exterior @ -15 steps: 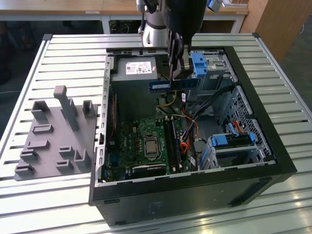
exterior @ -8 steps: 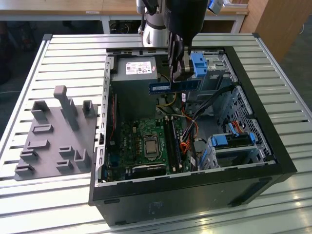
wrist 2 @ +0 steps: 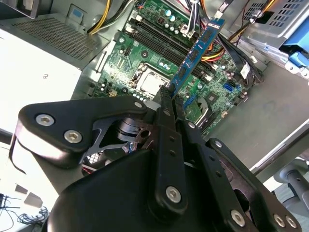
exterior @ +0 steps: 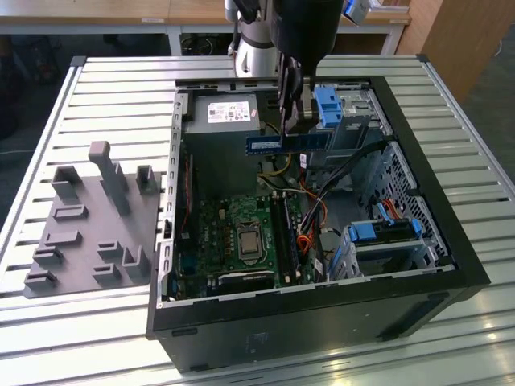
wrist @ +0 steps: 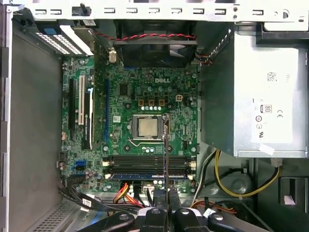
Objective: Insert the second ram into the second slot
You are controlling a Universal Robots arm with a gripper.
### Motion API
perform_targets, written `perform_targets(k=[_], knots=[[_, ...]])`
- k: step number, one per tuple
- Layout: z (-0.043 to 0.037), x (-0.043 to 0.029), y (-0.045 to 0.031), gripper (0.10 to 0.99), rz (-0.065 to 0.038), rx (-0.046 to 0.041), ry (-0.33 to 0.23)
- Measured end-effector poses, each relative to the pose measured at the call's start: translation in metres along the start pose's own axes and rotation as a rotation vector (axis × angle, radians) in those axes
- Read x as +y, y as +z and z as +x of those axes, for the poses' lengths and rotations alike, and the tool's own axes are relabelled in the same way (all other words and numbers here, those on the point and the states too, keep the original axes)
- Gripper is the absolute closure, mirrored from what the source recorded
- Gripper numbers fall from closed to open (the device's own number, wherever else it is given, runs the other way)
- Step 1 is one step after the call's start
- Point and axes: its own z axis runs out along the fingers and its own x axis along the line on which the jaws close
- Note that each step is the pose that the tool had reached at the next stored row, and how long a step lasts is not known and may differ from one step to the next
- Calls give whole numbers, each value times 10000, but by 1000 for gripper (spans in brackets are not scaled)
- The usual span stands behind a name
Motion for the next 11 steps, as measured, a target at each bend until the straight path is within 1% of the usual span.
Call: perform_targets(k=[11], knots=[[0,0,0,945,0,9,246]])
